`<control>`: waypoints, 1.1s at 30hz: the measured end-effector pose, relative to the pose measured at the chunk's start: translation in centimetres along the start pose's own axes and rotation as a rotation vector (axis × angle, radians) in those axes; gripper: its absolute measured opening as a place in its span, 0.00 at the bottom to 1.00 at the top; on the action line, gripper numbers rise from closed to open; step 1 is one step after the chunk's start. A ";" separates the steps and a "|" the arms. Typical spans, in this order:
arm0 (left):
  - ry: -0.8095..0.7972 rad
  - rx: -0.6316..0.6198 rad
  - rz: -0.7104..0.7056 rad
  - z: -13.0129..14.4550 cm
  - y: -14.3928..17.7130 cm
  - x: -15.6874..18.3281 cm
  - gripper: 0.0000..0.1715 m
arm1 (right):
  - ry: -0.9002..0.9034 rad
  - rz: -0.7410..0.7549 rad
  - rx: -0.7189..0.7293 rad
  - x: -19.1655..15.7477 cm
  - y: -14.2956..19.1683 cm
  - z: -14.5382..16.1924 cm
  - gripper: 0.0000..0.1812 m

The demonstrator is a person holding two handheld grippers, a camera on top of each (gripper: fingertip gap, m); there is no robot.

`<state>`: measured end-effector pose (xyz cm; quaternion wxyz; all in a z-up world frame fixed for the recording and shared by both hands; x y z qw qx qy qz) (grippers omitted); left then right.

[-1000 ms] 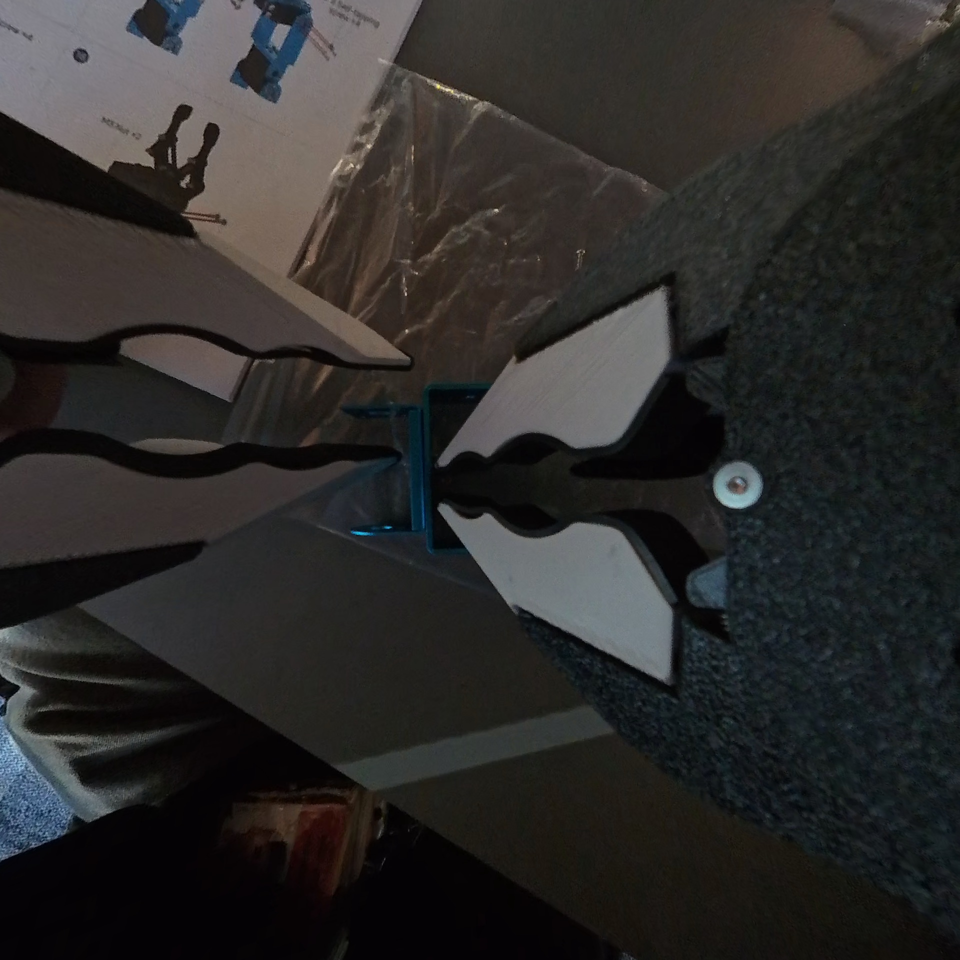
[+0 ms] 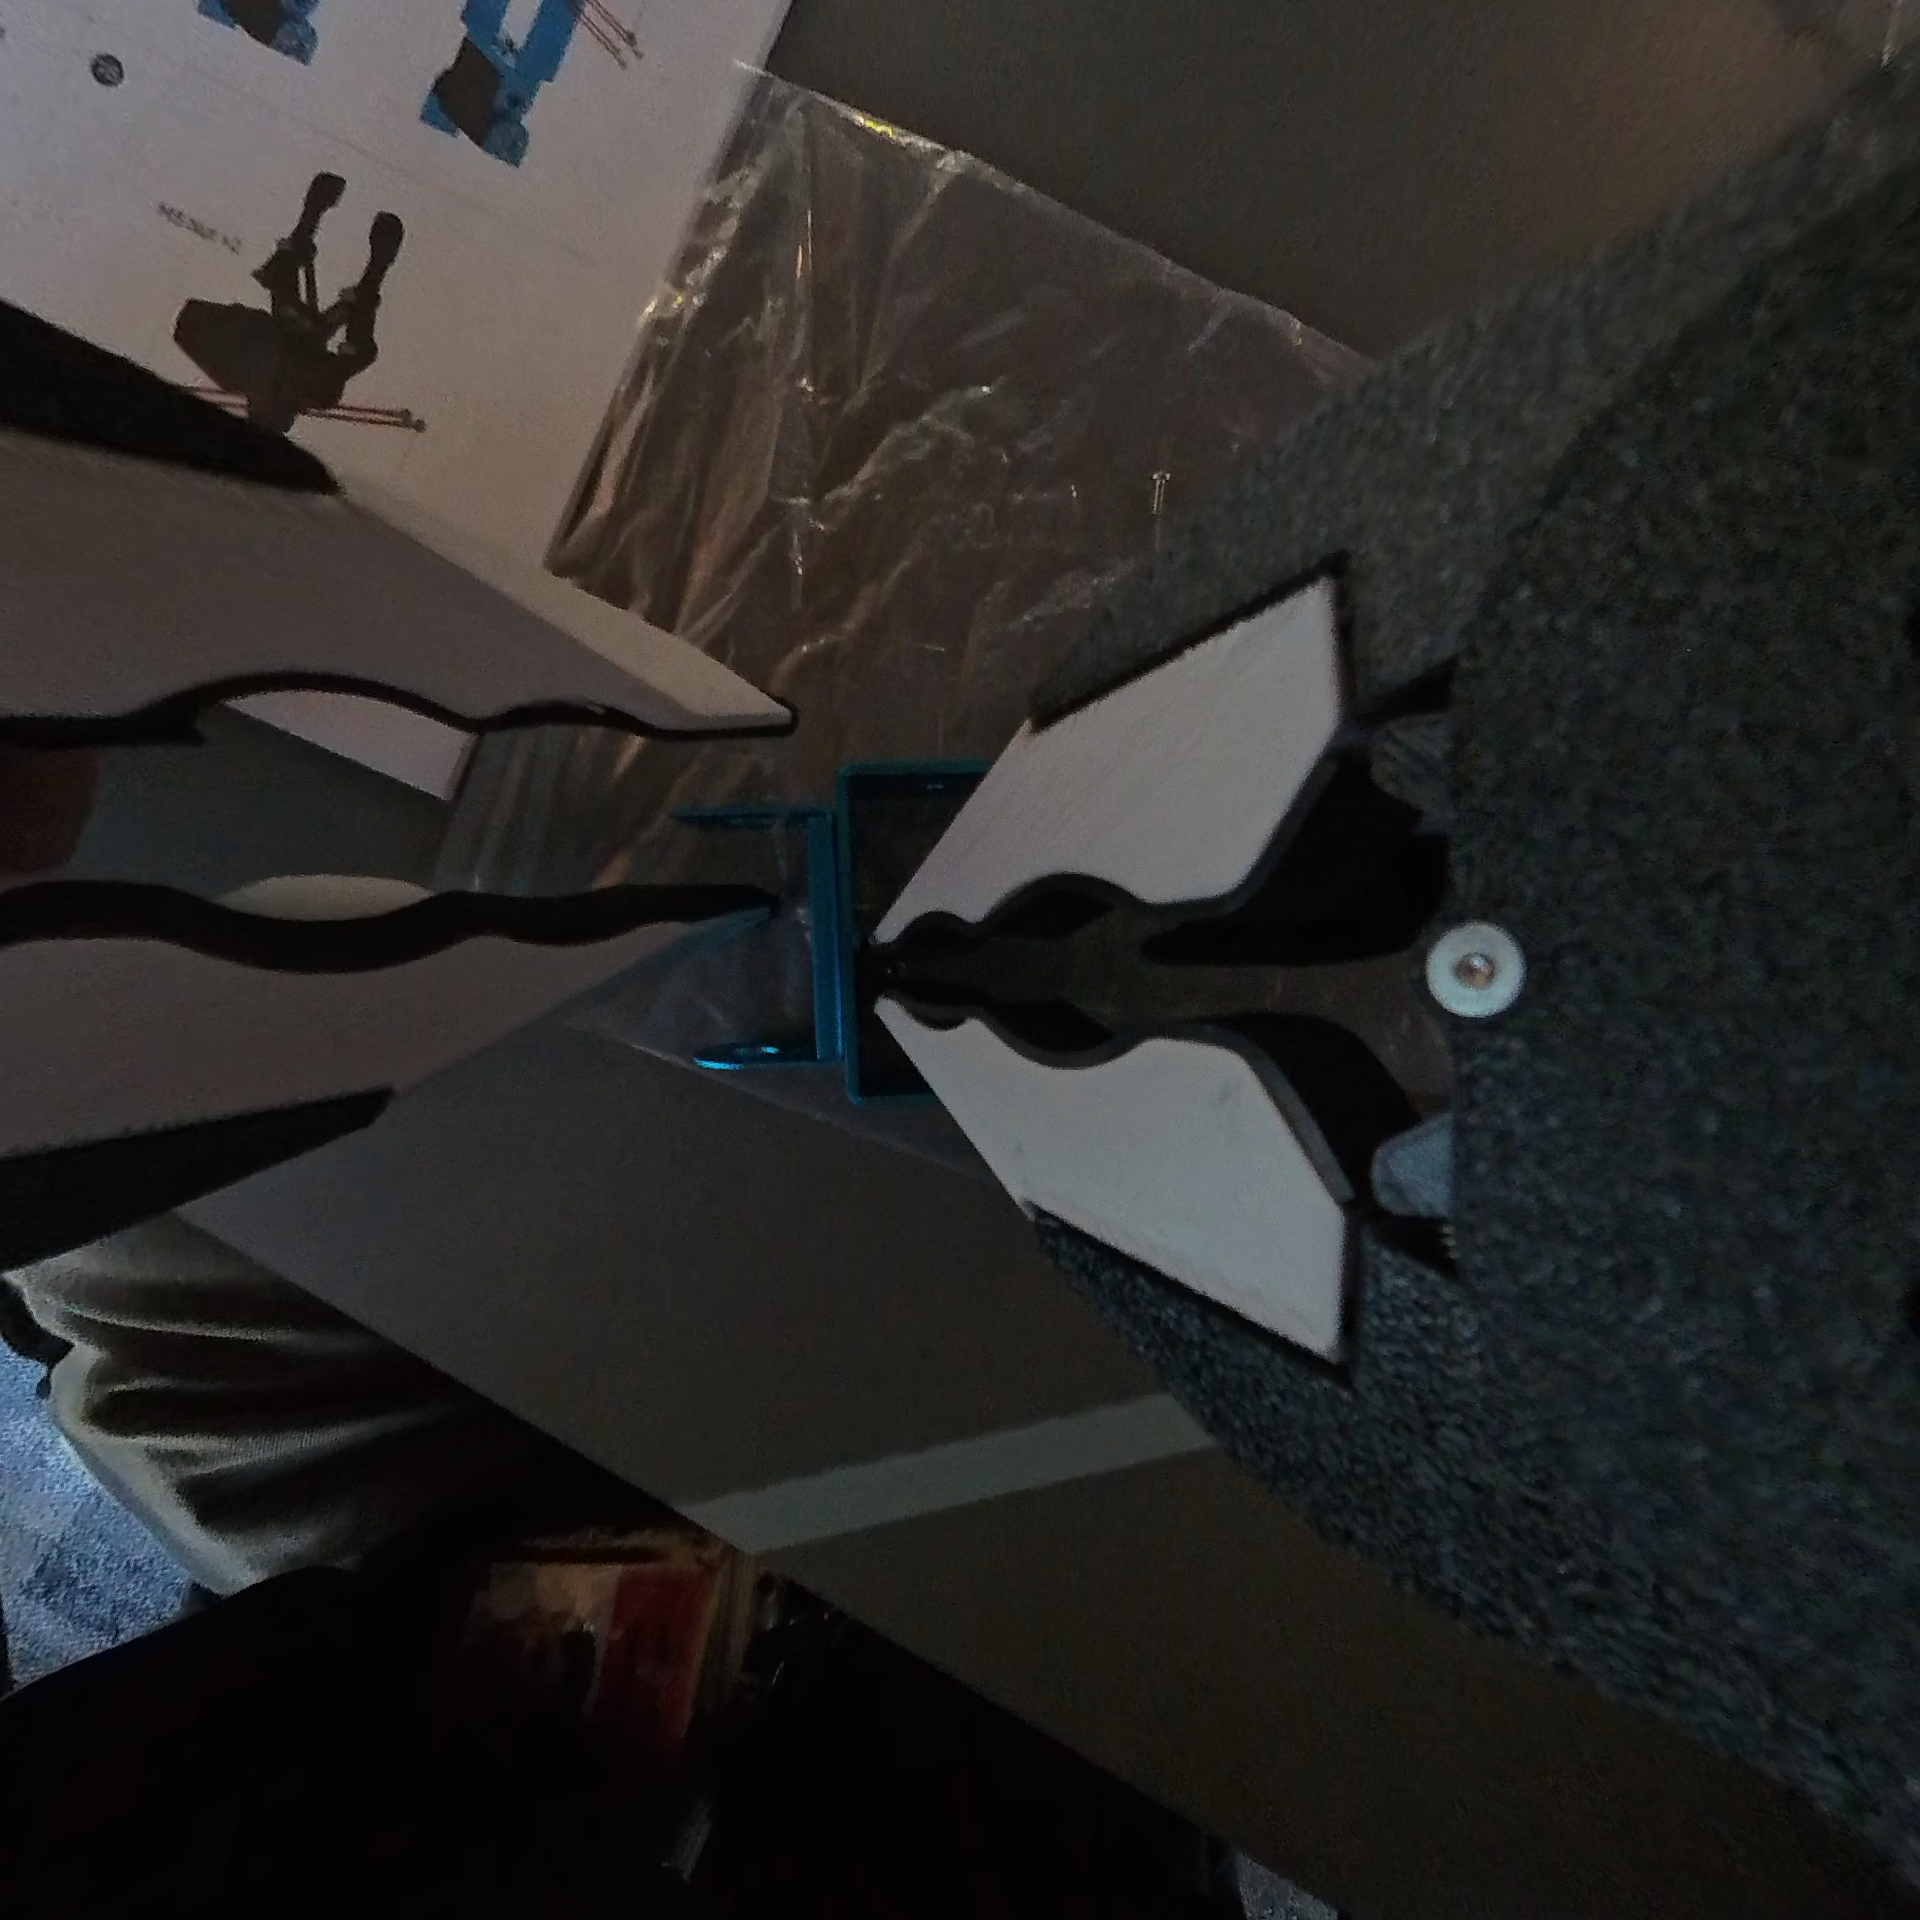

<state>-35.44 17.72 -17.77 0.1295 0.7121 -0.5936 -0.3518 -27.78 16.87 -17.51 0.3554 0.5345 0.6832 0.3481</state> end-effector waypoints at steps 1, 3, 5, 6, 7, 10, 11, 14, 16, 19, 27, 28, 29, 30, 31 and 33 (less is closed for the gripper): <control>0.000 0.000 0.001 0.0 0.0 0.0 0.16 | -0.001 -0.002 0.005 0.0 0.0 0.0 0.02; 0.000 0.000 0.000 0.0 0.0 0.0 0.16 | 0.009 0.000 0.005 0.0 0.1 0.1 0.02; 0.002 0.001 0.000 0.0 0.1 0.0 0.16 | 0.018 0.015 0.002 0.0 0.4 0.2 0.02; 0.002 0.001 0.000 0.0 0.1 0.0 0.16 | 0.016 0.021 -0.002 0.0 0.7 0.3 0.02; 0.002 0.002 0.000 0.0 0.1 0.0 0.16 | 0.013 0.032 -0.005 0.1 1.1 0.4 0.02; 0.002 0.000 0.000 0.0 0.1 0.0 0.16 | 0.005 0.090 -0.024 0.4 2.9 1.2 0.00; 0.003 -0.001 -0.001 0.0 0.1 0.0 0.16 | -0.010 0.098 -0.020 0.4 3.5 1.6 0.00; 0.004 -0.002 -0.004 0.1 0.2 0.0 0.16 | -0.069 0.141 -0.068 0.9 4.8 4.1 0.00; 0.005 -0.002 -0.004 0.1 0.2 -0.1 0.16 | -0.110 0.134 -0.052 1.1 5.4 4.9 0.00; 0.007 -0.007 -0.002 0.2 0.1 -0.1 0.16 | -0.054 0.093 0.047 0.3 4.6 2.8 0.05; 0.002 -0.007 -0.007 0.1 0.1 -0.1 0.16 | 0.012 0.111 -0.010 1.0 1.2 1.0 0.06; 0.001 -0.007 -0.007 0.1 0.1 -0.1 0.16 | 0.007 0.105 -0.006 1.0 1.1 1.0 0.06; 0.000 -0.006 -0.006 0.1 0.1 0.0 0.16 | 0.005 0.096 -0.010 0.9 0.9 0.9 0.06; 0.000 -0.005 -0.005 0.1 0.1 0.0 0.16 | 0.009 0.103 -0.015 0.9 0.8 0.9 0.06; 0.000 -0.004 -0.005 0.1 0.1 0.0 0.16 | 0.014 0.114 -0.015 1.0 0.9 0.9 0.05; 0.000 -0.003 -0.004 0.1 0.1 0.0 0.16 | 0.009 0.112 -0.030 1.0 0.8 0.9 0.03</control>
Point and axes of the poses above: each gripper's, where its closed fingertips meet, y back along the fingers, z out of its underside, x = y × z across the jaws, the point moved 5 cm from there along y, back along the fingers, and after that the axes turned 5 degrees about -z, right-handed, at the moved point
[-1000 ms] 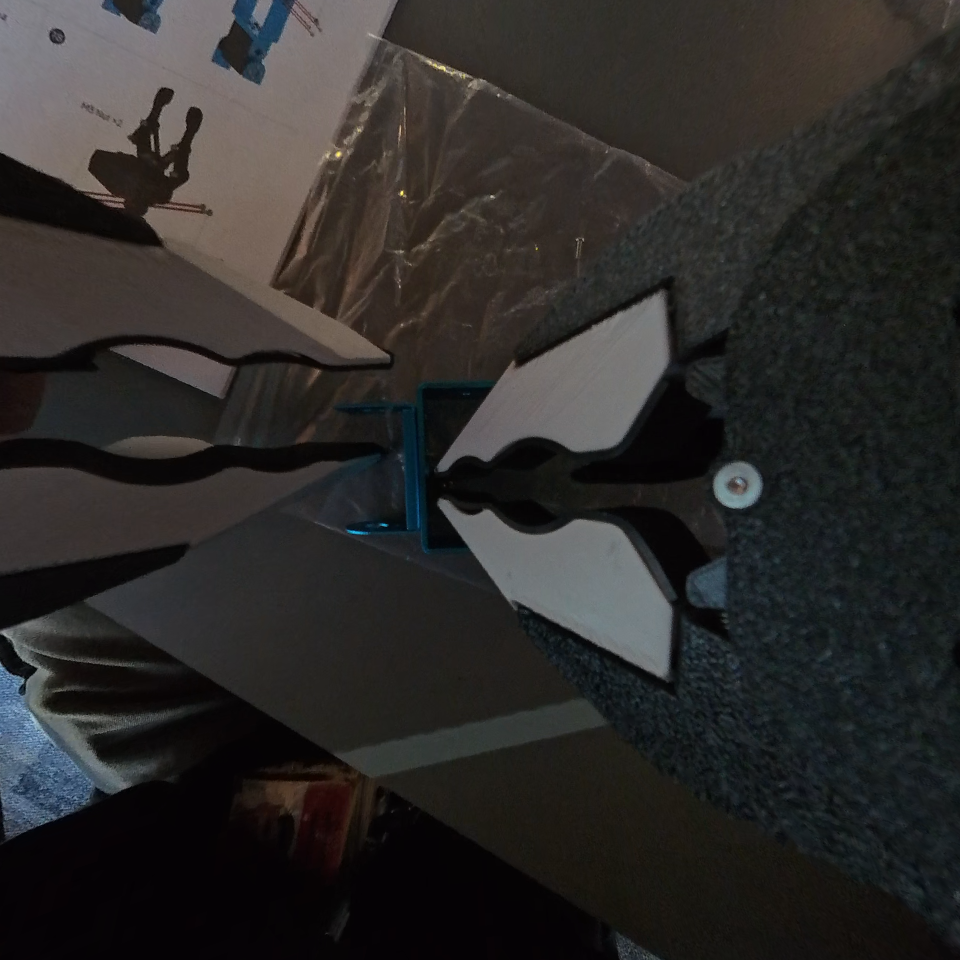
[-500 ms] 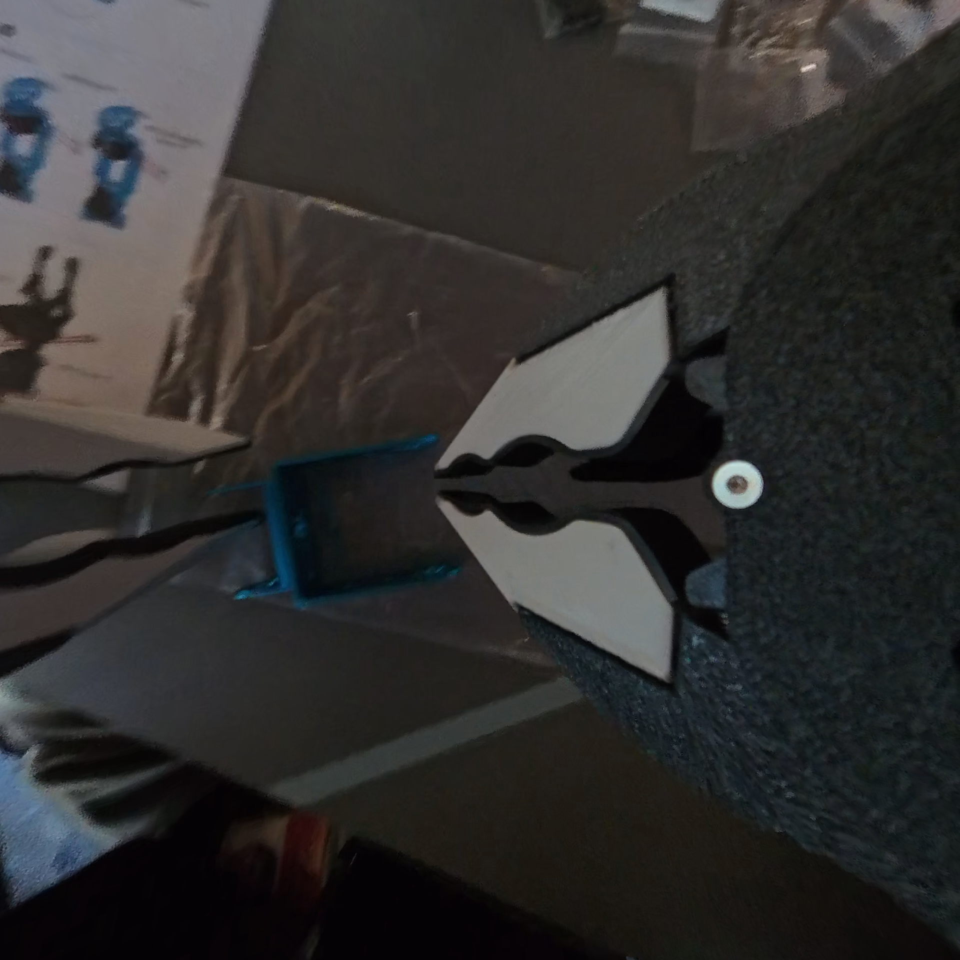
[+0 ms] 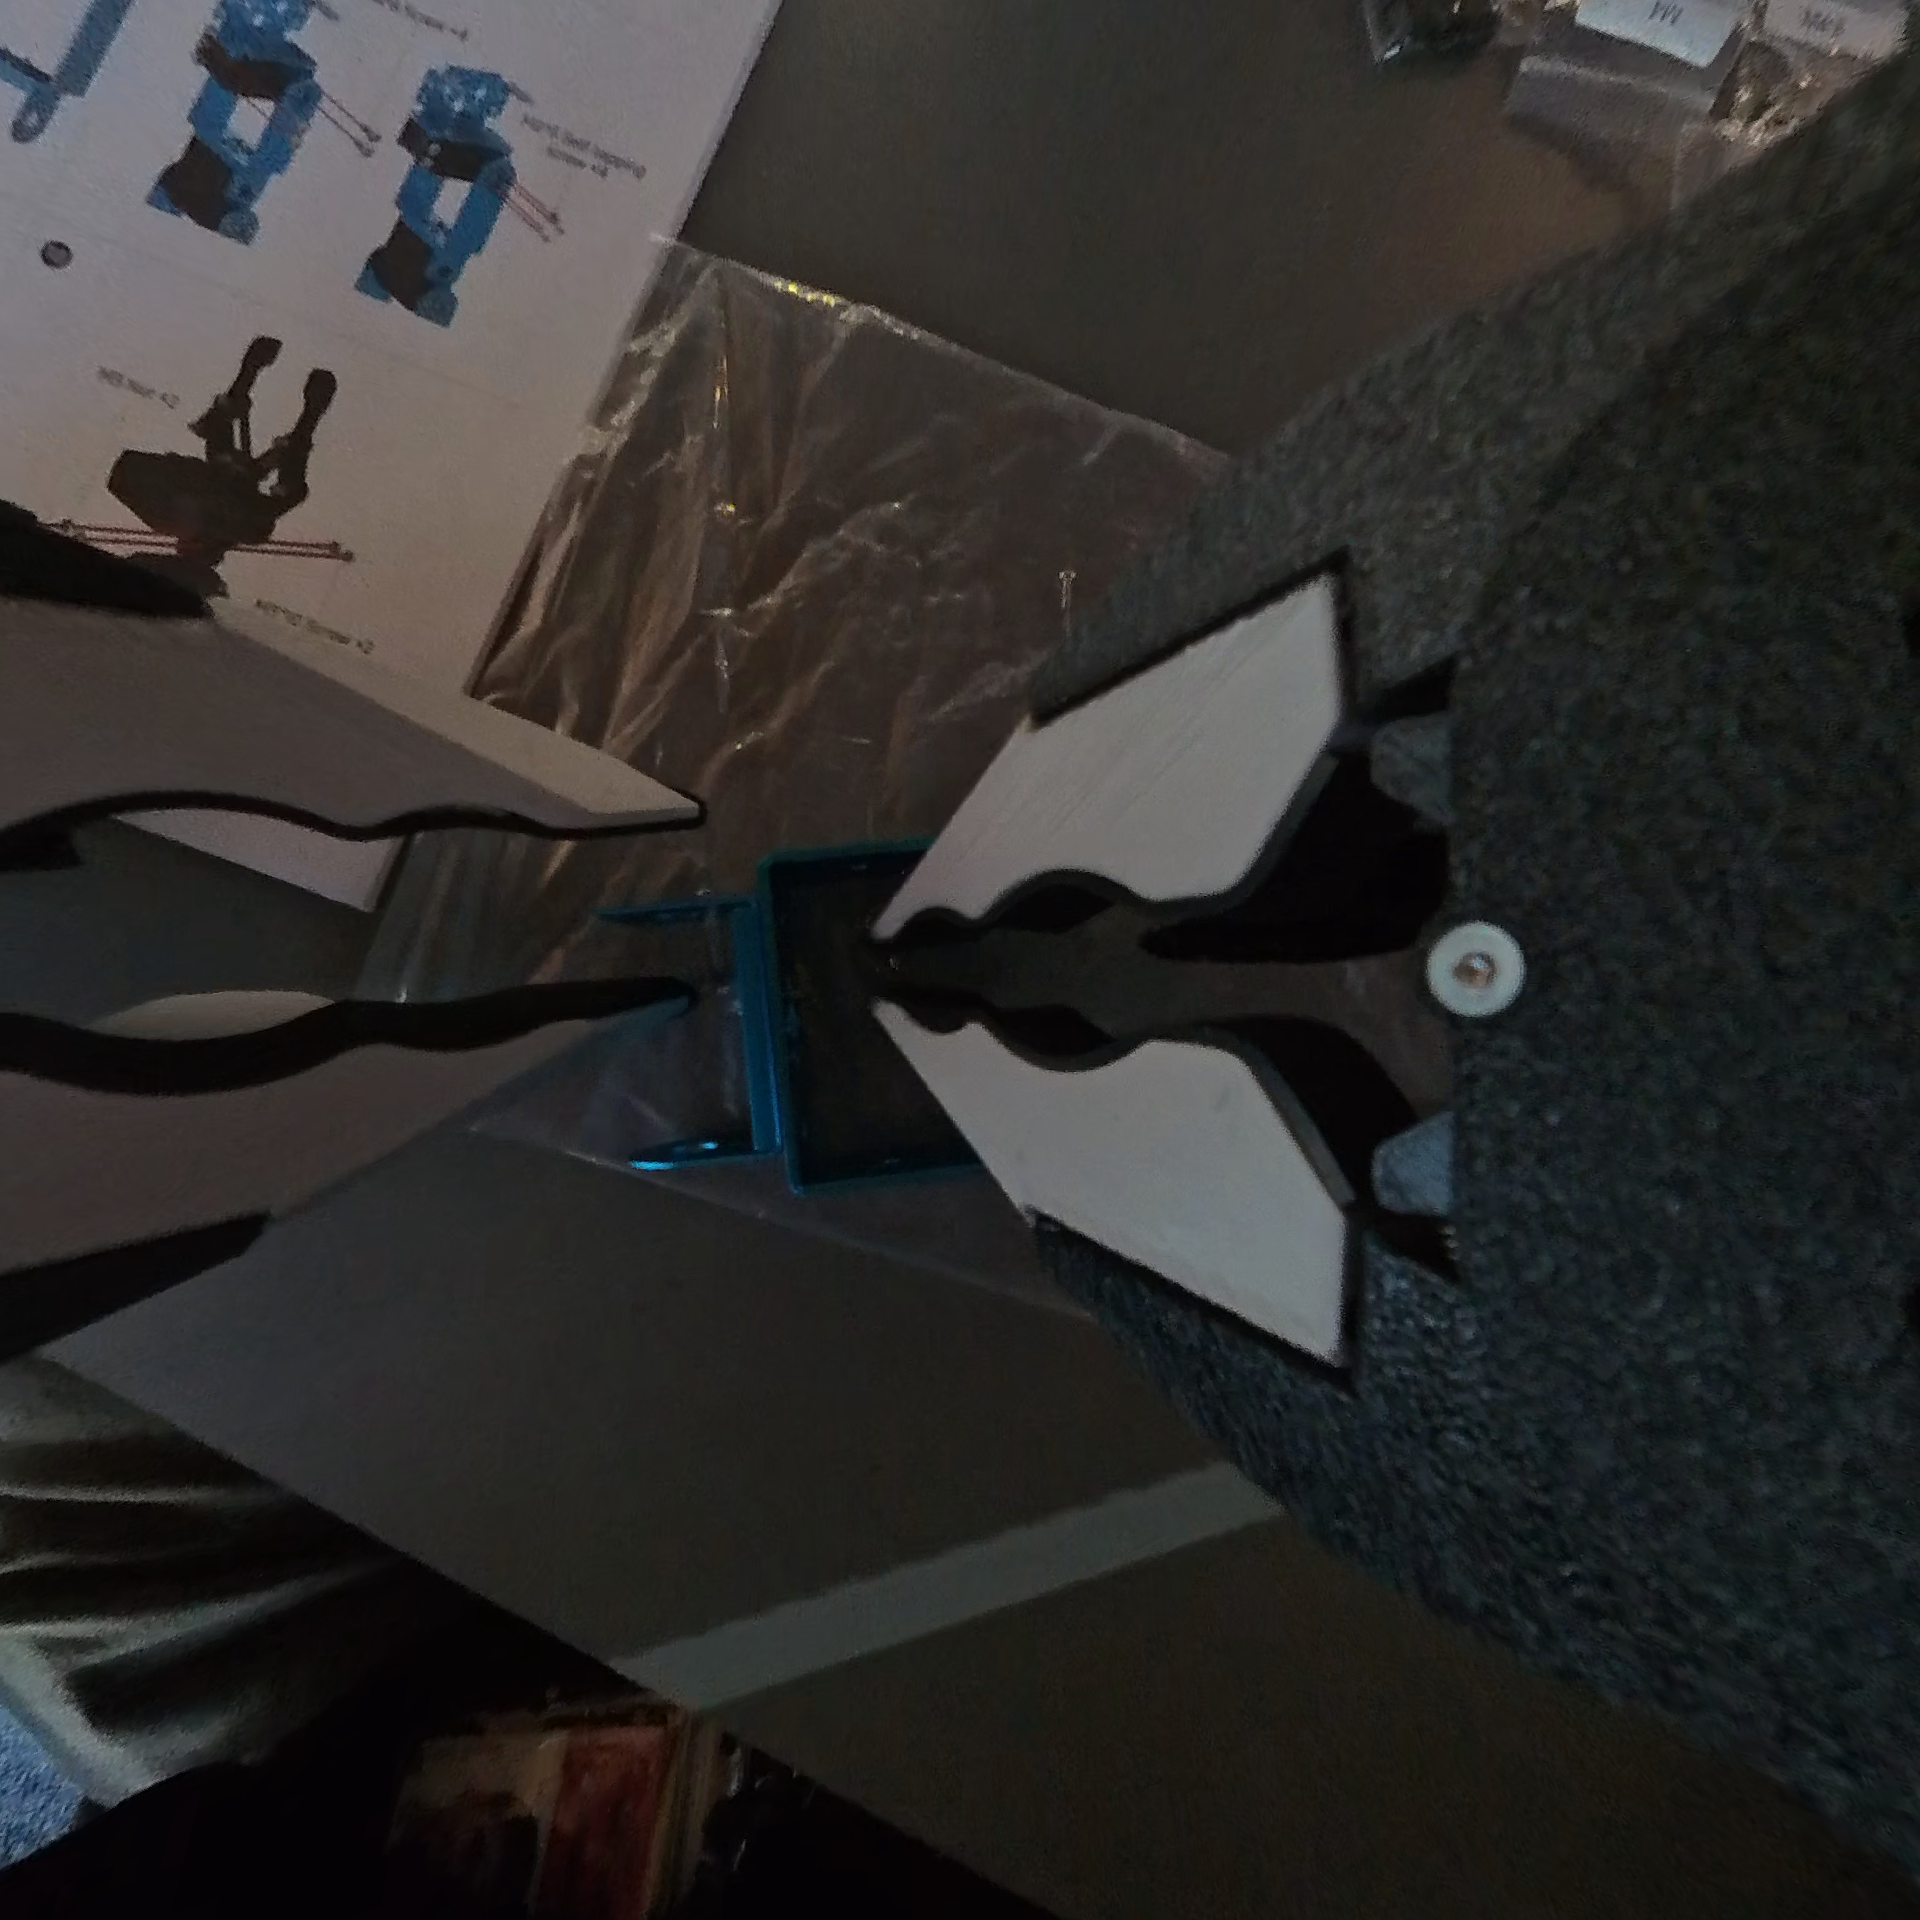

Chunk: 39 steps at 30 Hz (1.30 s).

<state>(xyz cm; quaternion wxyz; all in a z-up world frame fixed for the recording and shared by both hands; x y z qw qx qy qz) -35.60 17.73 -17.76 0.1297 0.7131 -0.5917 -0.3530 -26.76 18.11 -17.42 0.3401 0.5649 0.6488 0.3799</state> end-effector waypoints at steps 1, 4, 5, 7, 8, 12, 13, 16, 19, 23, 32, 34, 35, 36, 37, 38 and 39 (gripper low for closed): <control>-0.001 0.000 0.001 0.0 0.0 0.0 0.16 | -0.009 -0.015 0.001 -0.1 0.0 0.0 0.00; 0.000 0.003 0.001 0.0 0.0 0.0 0.16 | -0.014 -0.023 0.010 -0.1 0.0 0.0 0.00; 0.001 0.004 0.001 0.0 0.1 0.0 0.16 | -0.013 -0.024 0.012 -0.1 0.0 0.1 0.00; 0.002 0.002 0.000 0.0 0.1 0.0 0.16 | -0.002 -0.015 0.007 -0.1 0.1 0.1 0.00; 0.001 0.001 0.000 0.0 0.0 0.0 0.16 | -0.002 -0.010 0.003 -0.1 0.2 0.2 0.00; 0.001 -0.002 -0.002 0.1 0.1 -0.1 0.16 | -0.022 0.015 -0.005 -0.1 1.8 1.1 0.00; 0.001 -0.003 -0.004 0.1 0.1 -0.1 0.16 | -0.031 0.022 -0.013 -0.1 2.2 1.6 0.00; 0.003 -0.005 -0.007 0.2 0.1 -0.2 0.16 | -0.080 0.016 -0.008 -0.1 3.1 2.5 0.00; 0.003 -0.008 -0.007 0.2 0.1 -0.2 0.16 | -0.064 -0.027 0.069 -0.7 2.1 1.1 0.07; 0.001 -0.010 -0.009 0.3 0.1 -0.2 0.16 | -0.026 -0.021 0.009 -0.5 0.2 0.2 0.08; -0.002 -0.008 -0.004 0.3 0.2 -0.1 0.16 | -0.093 -0.087 0.016 0.0 -0.1 0.0 0.03; -0.002 -0.007 -0.003 0.3 0.2 -0.1 0.16 | -0.098 -0.099 0.016 0.1 -0.1 0.0 0.03; -0.003 -0.009 -0.004 0.3 0.2 -0.1 0.16 | -0.093 -0.097 0.013 0.1 -0.1 0.0 0.02; -0.004 -0.010 -0.004 0.3 0.2 -0.1 0.16 | -0.082 -0.088 0.010 0.0 -0.1 -0.1 0.02; -0.005 -0.010 -0.005 0.3 0.2 0.0 0.16 | -0.074 -0.080 0.009 0.0 -0.2 -0.1 0.02; -0.005 -0.011 -0.005 0.3 0.2 0.0 0.16 | -0.067 -0.073 0.008 0.0 -0.1 -0.1 0.02; -0.005 -0.011 -0.004 0.2 0.2 0.0 0.16 | -0.062 -0.066 0.007 -0.1 -0.1 -0.1 0.02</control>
Point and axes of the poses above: each gripper's, where its closed fingertips meet, y back along the fingers, z out of its underside, x = y × z across the jaws, the point moved 5 cm from there along y, back along the fingers, and after that the axes turned 5 degrees about -z, right-handed, at the moved point
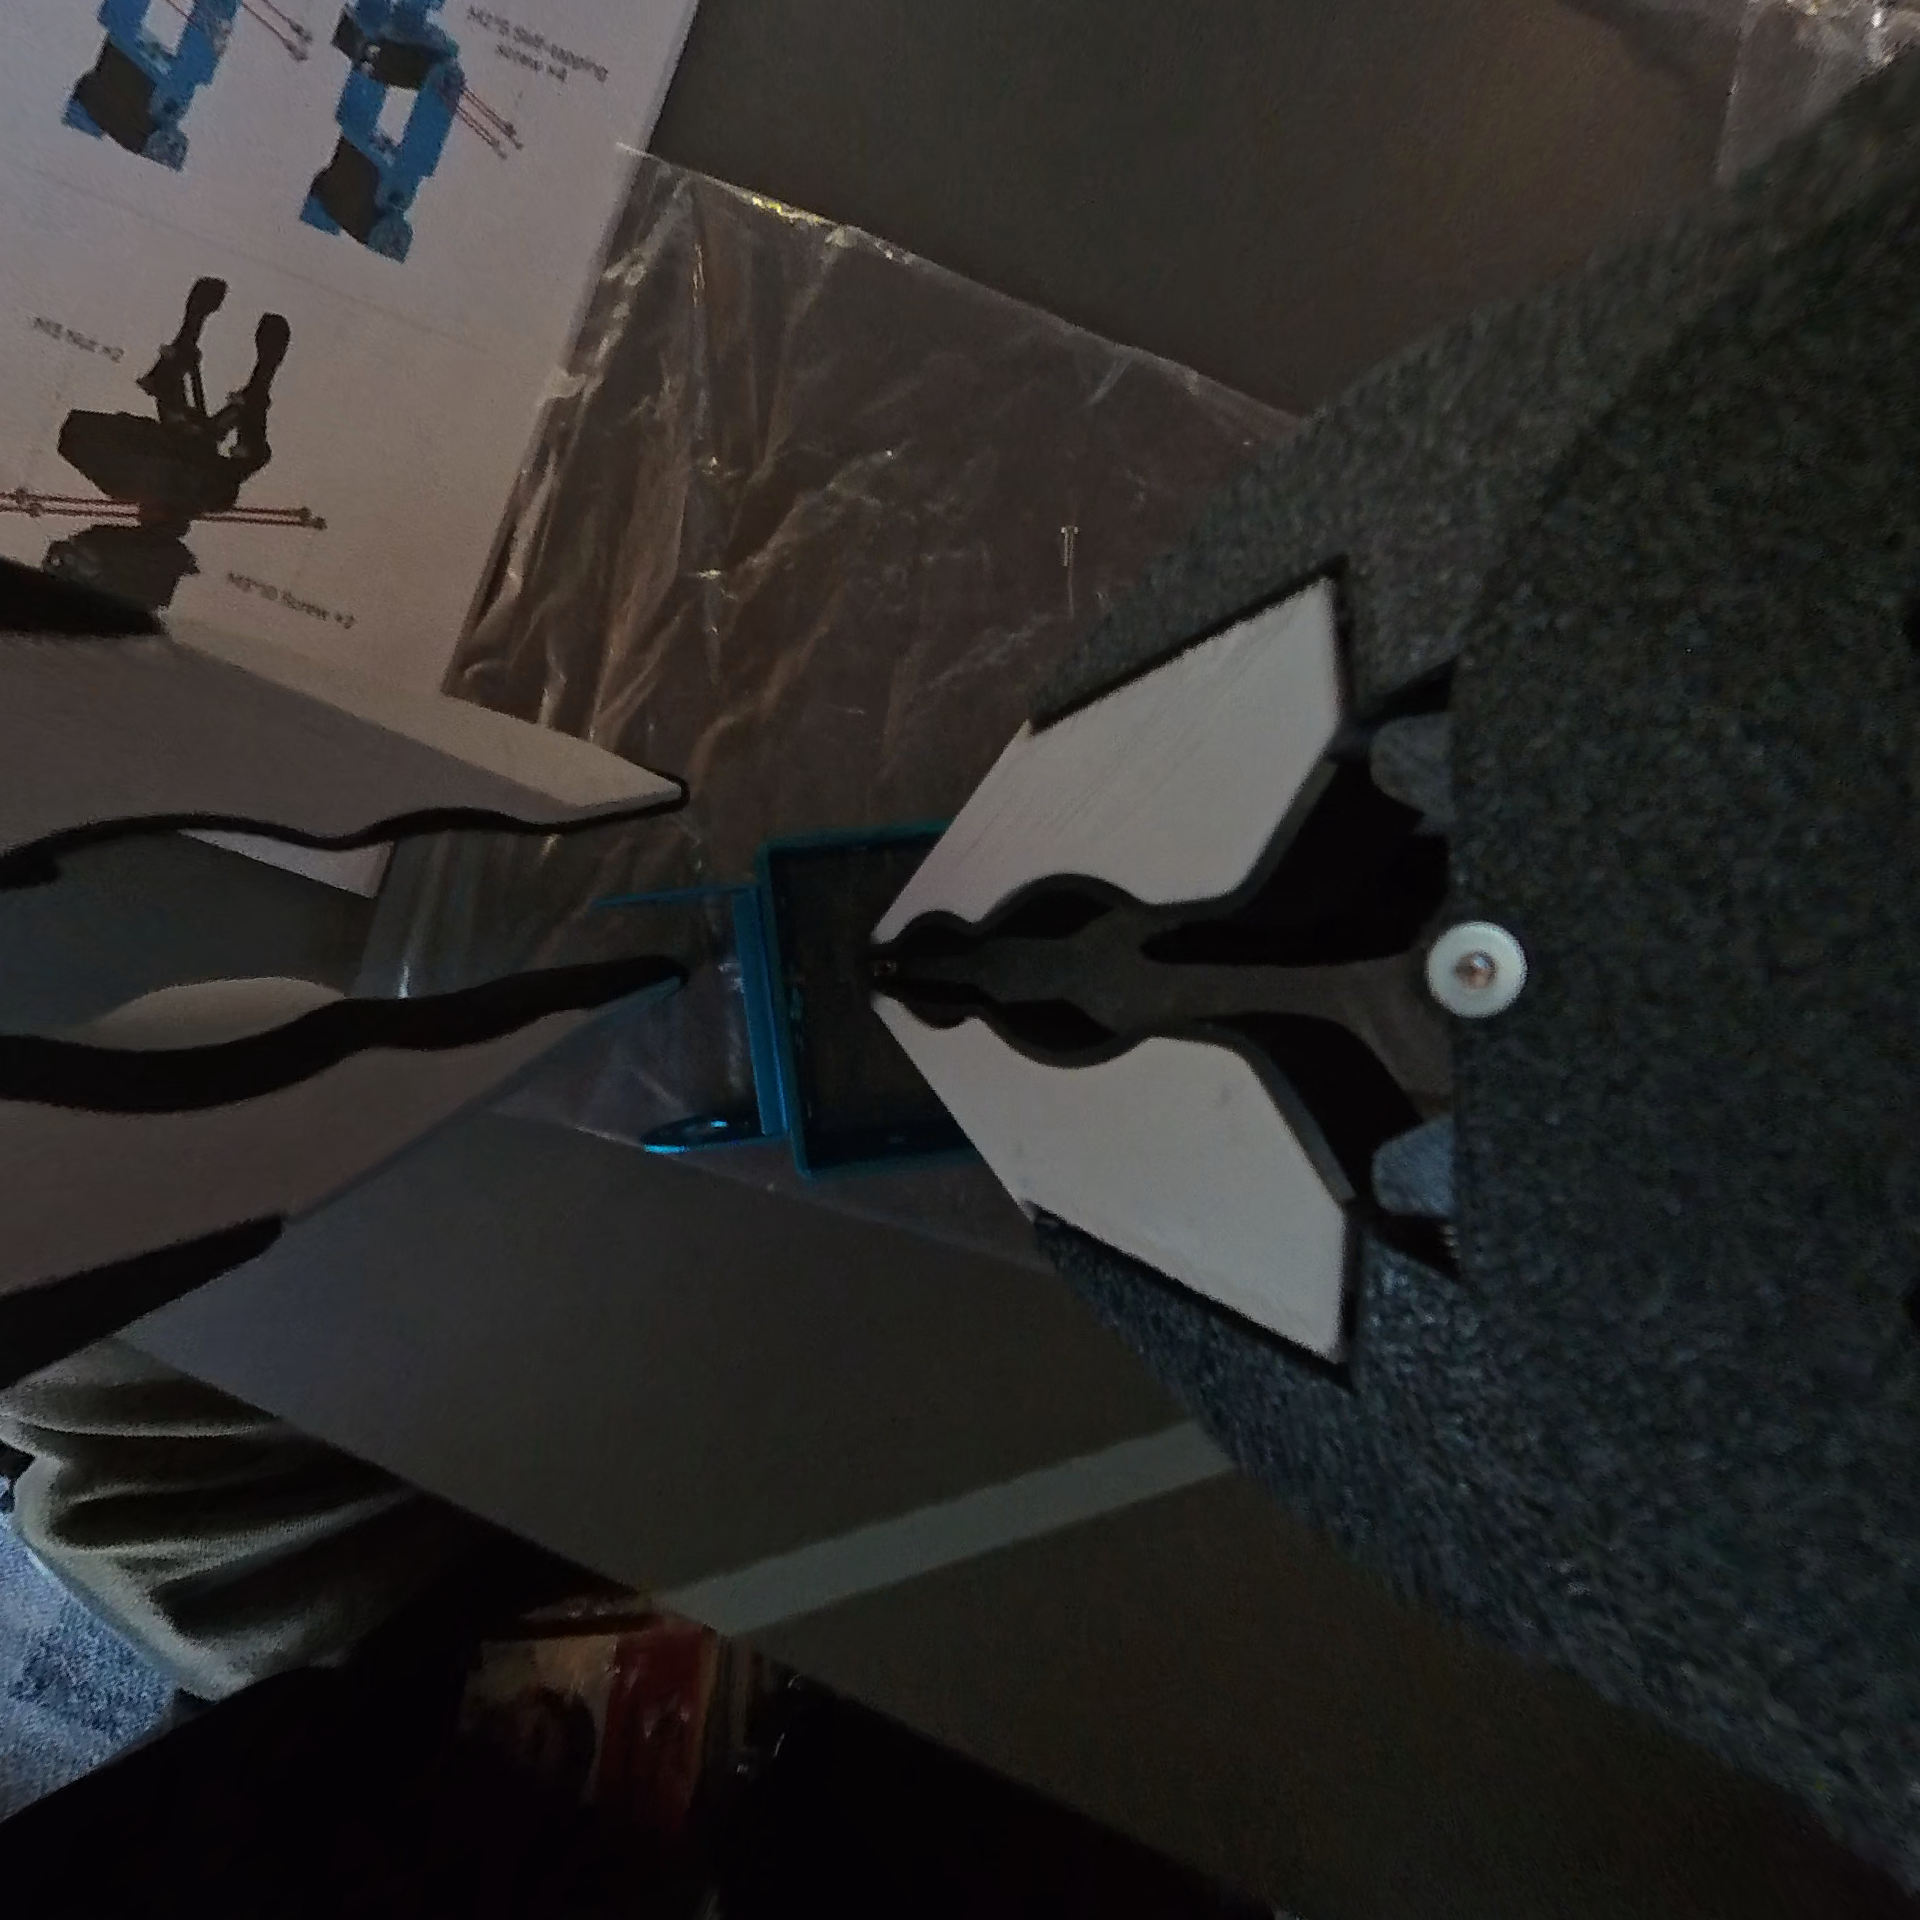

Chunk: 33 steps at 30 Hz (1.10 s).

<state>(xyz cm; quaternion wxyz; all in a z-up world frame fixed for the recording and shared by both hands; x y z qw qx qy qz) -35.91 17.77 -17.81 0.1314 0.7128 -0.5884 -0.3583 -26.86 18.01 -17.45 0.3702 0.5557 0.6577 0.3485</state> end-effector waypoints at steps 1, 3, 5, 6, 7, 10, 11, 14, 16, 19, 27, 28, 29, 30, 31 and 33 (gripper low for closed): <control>0.000 0.000 0.000 0.0 0.0 0.0 0.16 | 0.001 0.002 -0.001 0.0 0.1 0.0 0.02; 0.001 0.000 -0.001 0.0 0.0 0.0 0.16 | -0.003 0.007 0.006 -0.2 0.7 0.2 0.01; 0.001 -0.001 -0.002 0.0 0.0 -0.1 0.16 | -0.013 0.036 0.009 -0.1 1.7 0.6 0.01; 0.001 -0.001 -0.003 0.1 0.0 -0.1 0.16 | -0.020 0.052 0.005 -0.1 2.3 1.1 0.02; 0.001 -0.001 -0.004 0.1 0.1 -0.1 0.16 | -0.035 0.071 -0.008 0.0 2.9 1.9 0.01; 0.007 -0.001 -0.007 0.1 0.1 -0.2 0.16 | -0.098 0.103 -0.049 0.3 4.4 4.7 0.01; 0.008 0.000 -0.008 0.2 0.1 -0.2 0.16 | -0.117 0.087 -0.048 0.2 4.6 5.4 0.01; 0.009 0.001 -0.008 0.1 0.1 -0.2 0.16 | -0.142 0.072 -0.073 0.1 4.8 6.7 0.01; 0.010 -0.003 -0.008 0.2 0.0 -0.2 0.16 | -0.142 0.062 -0.105 0.0 4.5 7.1 0.01; 0.011 -0.001 -0.008 0.2 0.1 -0.2 0.16 | -0.142 0.054 -0.121 -0.1 4.3 7.3 0.01; 0.010 -0.001 -0.006 0.2 0.1 -0.2 0.16 | -0.115 0.095 -0.231 -0.4 5.1 7.1 0.05; 0.009 -0.001 -0.006 0.2 0.1 -0.2 0.16 | -0.094 0.118 -0.278 -0.3 5.1 7.2 0.05; 0.010 0.000 -0.006 0.2 0.1 -0.2 0.16 | -0.073 0.132 -0.320 -0.2 5.1 7.2 0.05; 0.011 0.000 -0.005 0.2 0.1 -0.2 0.16 | -0.059 0.139 -0.344 -0.1 5.1 7.0 0.04; 0.011 -0.001 -0.007 0.2 0.1 -0.2 0.16 | -0.055 0.134 -0.351 -0.1 5.1 6.7 0.04; 0.009 -0.003 -0.008 0.3 0.1 -0.2 0.16 | -0.052 0.085 -0.345 -0.4 4.7 6.3 0.05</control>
Point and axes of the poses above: each gripper's, where its closed fingertips meet, y back along the fingers, z out of its underside, x = y × z across the jaws, the point moved 5 cm from there along y, back along the fingers, and after that the axes turned 5 degrees about -z, right-handed, at the moved point
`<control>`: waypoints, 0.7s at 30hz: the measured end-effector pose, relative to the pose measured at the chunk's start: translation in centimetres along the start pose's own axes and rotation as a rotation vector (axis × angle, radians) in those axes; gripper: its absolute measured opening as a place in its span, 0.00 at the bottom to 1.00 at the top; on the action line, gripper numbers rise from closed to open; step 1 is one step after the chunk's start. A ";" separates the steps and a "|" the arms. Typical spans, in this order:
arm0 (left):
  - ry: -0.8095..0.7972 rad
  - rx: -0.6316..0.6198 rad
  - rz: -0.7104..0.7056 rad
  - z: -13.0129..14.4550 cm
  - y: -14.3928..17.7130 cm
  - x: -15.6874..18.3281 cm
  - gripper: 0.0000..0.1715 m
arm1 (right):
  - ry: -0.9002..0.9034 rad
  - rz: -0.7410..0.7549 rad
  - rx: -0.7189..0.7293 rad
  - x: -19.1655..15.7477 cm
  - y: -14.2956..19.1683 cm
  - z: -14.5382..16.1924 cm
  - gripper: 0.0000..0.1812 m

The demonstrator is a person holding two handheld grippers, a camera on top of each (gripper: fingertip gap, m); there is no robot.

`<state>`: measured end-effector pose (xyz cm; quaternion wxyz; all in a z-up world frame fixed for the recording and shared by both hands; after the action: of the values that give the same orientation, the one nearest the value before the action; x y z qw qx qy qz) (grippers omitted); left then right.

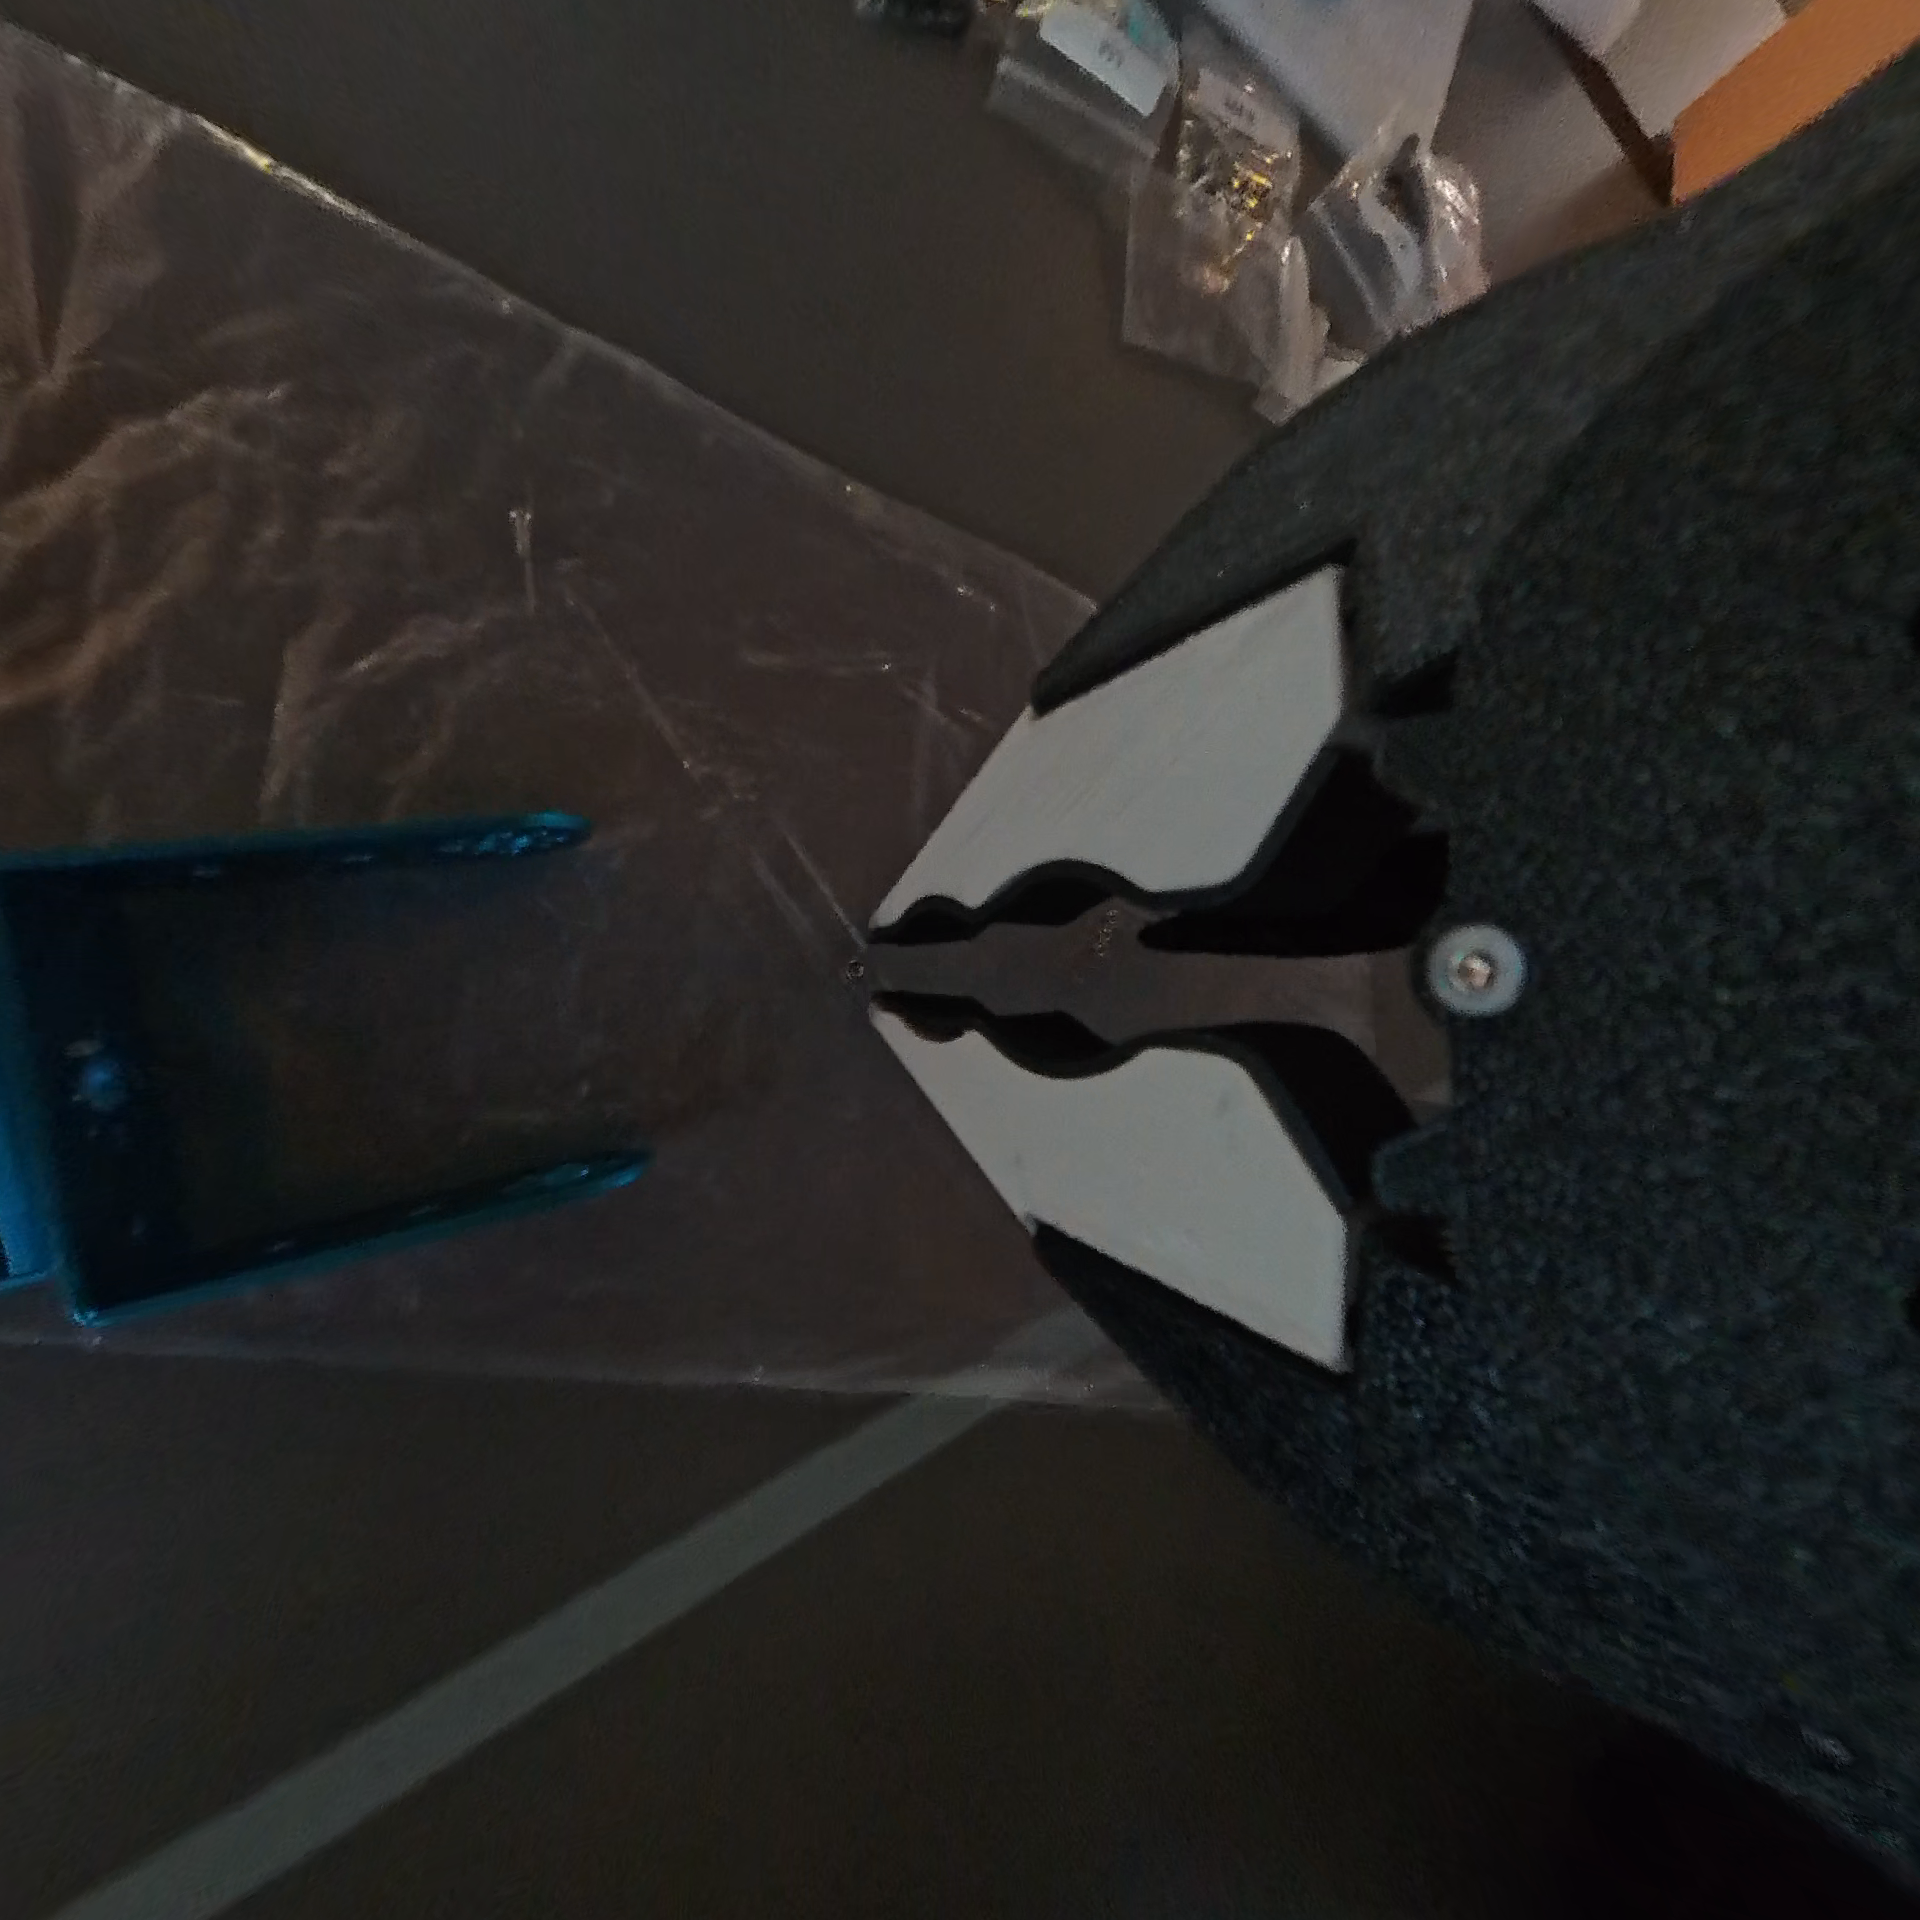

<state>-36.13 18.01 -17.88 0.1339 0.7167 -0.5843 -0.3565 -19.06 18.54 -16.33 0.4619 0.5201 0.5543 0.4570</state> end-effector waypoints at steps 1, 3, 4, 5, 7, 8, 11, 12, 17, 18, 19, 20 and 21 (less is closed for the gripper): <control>-0.001 0.000 -0.001 0.0 0.0 0.0 0.16 | 0.008 0.005 -0.006 0.0 -0.1 0.0 0.05; -0.002 0.000 -0.002 0.0 0.0 0.0 0.16 | 0.009 0.008 -0.026 -0.1 -0.2 0.2 0.04; -0.003 -0.001 -0.001 0.0 0.0 0.0 0.16 | 0.005 0.014 -0.033 0.0 -0.3 0.2 0.04; -0.002 -0.001 -0.001 0.0 0.0 0.0 0.16 | 0.005 0.015 -0.036 0.0 -0.4 0.2 0.04; -0.002 -0.001 0.000 0.0 0.0 0.0 0.16 | 0.012 0.011 -0.029 0.0 -0.5 0.0 0.04; -0.002 -0.001 -0.001 0.0 0.0 0.0 0.16 | 0.016 0.006 -0.023 0.0 -0.5 -0.1 0.04; -0.005 -0.001 -0.002 0.0 0.0 0.1 0.16 | 0.012 0.008 -0.035 0.0 -0.7 -0.2 0.03; -0.005 -0.001 -0.001 0.0 0.0 0.1 0.16 | 0.011 0.005 -0.035 0.0 -0.7 -0.3 0.03; -0.005 -0.002 -0.002 -0.1 0.0 0.1 0.16 | -0.004 -0.013 -0.029 -0.1 -0.8 -0.3 0.01; -0.005 -0.002 -0.002 -0.1 -0.1 0.1 0.16 | -0.004 -0.015 -0.025 0.0 -0.8 -0.2 0.01; -0.006 -0.001 -0.002 -0.1 -0.1 0.1 0.16 | -0.003 -0.016 -0.018 0.0 -0.8 -0.2 0.01; -0.006 0.000 -0.001 -0.1 -0.1 0.1 0.16 | 0.000 -0.016 -0.008 0.0 -0.8 -0.2 0.01; -0.005 0.001 -0.001 -0.2 0.0 0.2 0.16 | 0.002 -0.016 0.001 0.0 -0.7 -0.2 0.01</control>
<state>-35.99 17.85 -17.85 0.1317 0.7160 -0.5846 -0.3581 -19.32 18.47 -17.04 0.4647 0.5155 0.5593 0.4533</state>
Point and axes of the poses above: each gripper's, where its closed fingertips meet, y back along the fingers, z out of its underside, x = y × z across the jaws, the point moved 5 cm from there along y, back along the fingers, and after that the axes turned 5 degrees about -z, right-handed, at the moved point
